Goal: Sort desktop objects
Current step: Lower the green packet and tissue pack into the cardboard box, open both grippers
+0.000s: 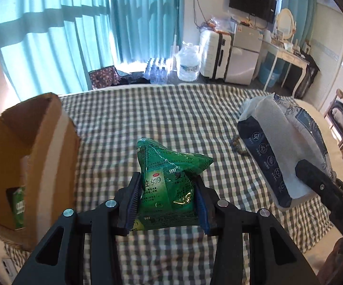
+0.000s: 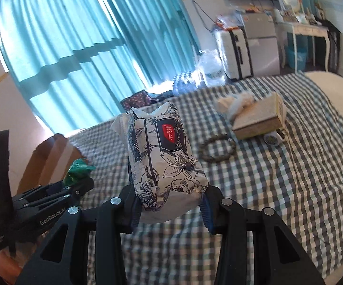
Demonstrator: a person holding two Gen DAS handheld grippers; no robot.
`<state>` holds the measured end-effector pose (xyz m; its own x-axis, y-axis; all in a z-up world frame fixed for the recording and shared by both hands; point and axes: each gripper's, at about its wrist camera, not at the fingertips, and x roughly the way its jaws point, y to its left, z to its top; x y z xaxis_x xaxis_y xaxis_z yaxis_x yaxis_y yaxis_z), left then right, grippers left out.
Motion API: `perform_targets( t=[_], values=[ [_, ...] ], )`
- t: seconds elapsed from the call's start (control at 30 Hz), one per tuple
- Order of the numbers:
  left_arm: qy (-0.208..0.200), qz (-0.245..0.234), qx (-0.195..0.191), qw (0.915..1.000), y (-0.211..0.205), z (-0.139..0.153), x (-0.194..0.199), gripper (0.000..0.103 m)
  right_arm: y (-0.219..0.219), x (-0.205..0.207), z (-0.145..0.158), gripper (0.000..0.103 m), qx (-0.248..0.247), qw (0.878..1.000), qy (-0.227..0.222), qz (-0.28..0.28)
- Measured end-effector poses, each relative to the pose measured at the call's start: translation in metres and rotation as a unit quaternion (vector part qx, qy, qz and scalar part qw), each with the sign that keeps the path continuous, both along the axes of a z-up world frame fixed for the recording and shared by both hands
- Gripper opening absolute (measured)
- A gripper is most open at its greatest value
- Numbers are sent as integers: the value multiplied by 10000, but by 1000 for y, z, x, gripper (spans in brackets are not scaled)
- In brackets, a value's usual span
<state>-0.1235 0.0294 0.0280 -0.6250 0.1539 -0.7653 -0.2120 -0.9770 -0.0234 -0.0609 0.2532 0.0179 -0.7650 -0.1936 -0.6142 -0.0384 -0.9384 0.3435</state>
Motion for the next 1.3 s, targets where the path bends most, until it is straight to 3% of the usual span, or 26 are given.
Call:
perform_targets(
  t=[0.27, 0.63, 0.97, 1.1, 1.3],
  values=[
    [339, 317, 216, 9987, -71, 51, 20, 43, -73, 20, 54, 41, 225, 9979, 339, 505],
    [688, 836, -268, 9938, -172, 78, 17, 43, -174, 11, 83, 41, 372, 9895, 495, 1308],
    [369, 1399, 138, 9894, -261, 48, 7, 43, -277, -31, 78, 41, 368, 9772, 371, 2060],
    [38, 1613, 244, 9866, -286, 23, -2, 43, -316, -48, 65, 41, 442, 9724, 199, 2284],
    [-150, 1664, 333, 9854, -303, 3, -13, 43, -348, -66, 37, 40, 510, 9683, -57, 2443]
  ],
)
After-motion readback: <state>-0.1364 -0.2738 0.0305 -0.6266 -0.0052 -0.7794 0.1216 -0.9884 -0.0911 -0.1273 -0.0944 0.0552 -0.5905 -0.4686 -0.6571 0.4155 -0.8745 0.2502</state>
